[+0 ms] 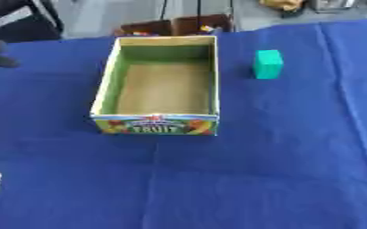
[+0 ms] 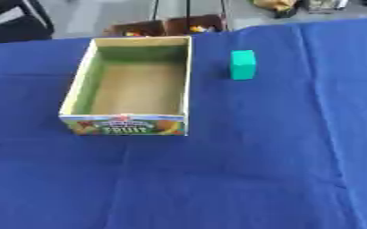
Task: Pick up objects on the table and place them in the box.
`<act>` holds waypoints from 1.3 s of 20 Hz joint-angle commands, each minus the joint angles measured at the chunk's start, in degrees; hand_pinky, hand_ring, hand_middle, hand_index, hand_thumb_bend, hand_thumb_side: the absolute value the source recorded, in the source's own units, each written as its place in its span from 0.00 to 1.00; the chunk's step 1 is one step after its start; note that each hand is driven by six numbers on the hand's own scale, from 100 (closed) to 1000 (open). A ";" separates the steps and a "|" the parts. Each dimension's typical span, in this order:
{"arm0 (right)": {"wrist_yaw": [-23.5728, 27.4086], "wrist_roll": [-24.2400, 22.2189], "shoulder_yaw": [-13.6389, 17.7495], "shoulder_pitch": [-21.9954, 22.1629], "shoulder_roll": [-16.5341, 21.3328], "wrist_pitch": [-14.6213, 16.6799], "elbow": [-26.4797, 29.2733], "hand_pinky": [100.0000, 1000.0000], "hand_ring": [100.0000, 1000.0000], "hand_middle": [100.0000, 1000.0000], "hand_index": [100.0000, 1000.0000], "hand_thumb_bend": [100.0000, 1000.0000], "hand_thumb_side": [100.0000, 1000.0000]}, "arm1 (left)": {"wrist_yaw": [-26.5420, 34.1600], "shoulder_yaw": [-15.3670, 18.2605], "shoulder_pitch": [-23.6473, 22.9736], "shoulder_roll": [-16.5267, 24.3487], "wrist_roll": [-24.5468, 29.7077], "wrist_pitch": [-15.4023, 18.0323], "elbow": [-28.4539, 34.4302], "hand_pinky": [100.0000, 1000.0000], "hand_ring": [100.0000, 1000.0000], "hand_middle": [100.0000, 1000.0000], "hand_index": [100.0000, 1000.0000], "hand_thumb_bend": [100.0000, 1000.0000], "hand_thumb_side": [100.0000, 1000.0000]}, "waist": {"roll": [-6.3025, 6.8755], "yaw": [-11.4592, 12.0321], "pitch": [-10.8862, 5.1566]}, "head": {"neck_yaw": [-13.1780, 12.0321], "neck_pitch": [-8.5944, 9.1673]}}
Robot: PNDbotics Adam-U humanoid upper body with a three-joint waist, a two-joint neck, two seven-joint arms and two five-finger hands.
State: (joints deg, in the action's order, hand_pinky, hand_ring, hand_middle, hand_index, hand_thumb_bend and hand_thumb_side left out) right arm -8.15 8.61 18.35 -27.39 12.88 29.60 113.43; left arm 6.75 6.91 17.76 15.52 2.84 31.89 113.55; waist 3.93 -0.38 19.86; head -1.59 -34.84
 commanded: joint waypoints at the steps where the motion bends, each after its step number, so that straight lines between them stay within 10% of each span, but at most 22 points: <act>1: 0.40 -0.45 0.09 -0.33 1.13 -0.15 1.16 0.72 0.81 0.61 0.82 0.02 0.57 | 0.32 -0.02 0.50 0.82 0.17 0.05 1.04 0.59 0.69 0.78 0.99 0.00 1.00 | -0.16 0.17 -1.65 | 0.12 -0.68; 4: 0.06 -1.14 -0.44 -1.06 1.99 -0.41 1.16 0.72 0.81 0.61 0.82 0.09 0.60 | 0.64 -0.07 0.58 1.00 0.17 0.06 1.04 0.59 0.69 0.78 0.99 0.00 1.00 | -0.24 0.38 -2.06 | 0.37 -0.55; 10: -4.51 -2.59 -3.80 -9.27 9.18 -2.95 0.75 0.70 0.81 0.67 0.83 0.36 1.00 | 1.24 -0.34 0.18 1.29 0.39 -0.38 1.04 0.59 0.69 0.78 0.99 0.00 1.00 | -0.79 0.62 -3.33 | 1.34 -0.09; 23: -18.70 -10.75 -9.11 -26.78 17.18 -5.19 -18.45 0.73 0.85 0.72 0.90 0.16 1.00 | 1.98 -0.64 -0.35 1.48 0.99 -0.96 1.04 0.59 0.69 0.78 0.99 0.00 1.00 | -1.48 1.50 -4.56 | 4.04 0.22; 26: -21.97 -13.29 -10.19 -31.17 17.87 -3.06 -25.47 0.73 0.86 0.71 0.90 0.62 1.00 | 2.00 -0.75 -0.42 1.50 1.13 -1.06 1.04 0.59 0.69 0.78 0.99 0.00 1.00 | -1.58 1.75 -4.63 | 4.64 0.47</act>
State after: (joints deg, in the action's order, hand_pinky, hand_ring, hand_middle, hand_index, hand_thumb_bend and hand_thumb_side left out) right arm -28.54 -3.62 8.45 -57.10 28.77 25.82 90.09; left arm 8.54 6.20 17.13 15.58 3.79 30.92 113.55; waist 2.47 1.28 16.61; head 2.71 -35.02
